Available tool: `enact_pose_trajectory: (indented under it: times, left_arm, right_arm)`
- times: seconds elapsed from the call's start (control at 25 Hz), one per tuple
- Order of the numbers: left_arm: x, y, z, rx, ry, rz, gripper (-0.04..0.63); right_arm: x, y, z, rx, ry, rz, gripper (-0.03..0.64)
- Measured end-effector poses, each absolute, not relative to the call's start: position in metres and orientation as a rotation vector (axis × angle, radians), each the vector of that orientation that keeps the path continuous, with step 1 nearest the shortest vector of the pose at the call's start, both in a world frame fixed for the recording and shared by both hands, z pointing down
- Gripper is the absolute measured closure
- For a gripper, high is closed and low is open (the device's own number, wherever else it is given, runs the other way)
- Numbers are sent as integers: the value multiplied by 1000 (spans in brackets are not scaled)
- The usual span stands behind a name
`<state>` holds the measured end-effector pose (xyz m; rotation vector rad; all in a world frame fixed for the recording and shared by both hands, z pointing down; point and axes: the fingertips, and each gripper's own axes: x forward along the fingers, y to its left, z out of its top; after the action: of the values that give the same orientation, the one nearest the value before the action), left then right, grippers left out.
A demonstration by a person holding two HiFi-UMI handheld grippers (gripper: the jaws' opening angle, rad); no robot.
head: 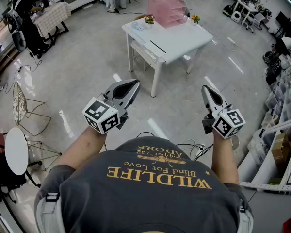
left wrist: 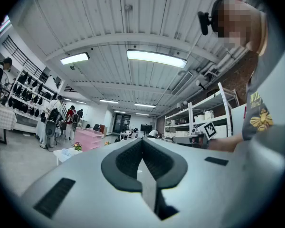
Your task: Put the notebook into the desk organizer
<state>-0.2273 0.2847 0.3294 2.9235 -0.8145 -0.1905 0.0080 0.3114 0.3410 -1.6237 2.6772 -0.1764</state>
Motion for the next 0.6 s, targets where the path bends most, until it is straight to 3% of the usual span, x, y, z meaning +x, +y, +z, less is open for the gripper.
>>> enact_pose_trajectory:
  times: [0.6]
  left_arm:
    - [-219, 285, 327, 2930, -809, -191, 594]
  right_arm:
    - [13, 309, 344, -1587, 2678, -242, 617]
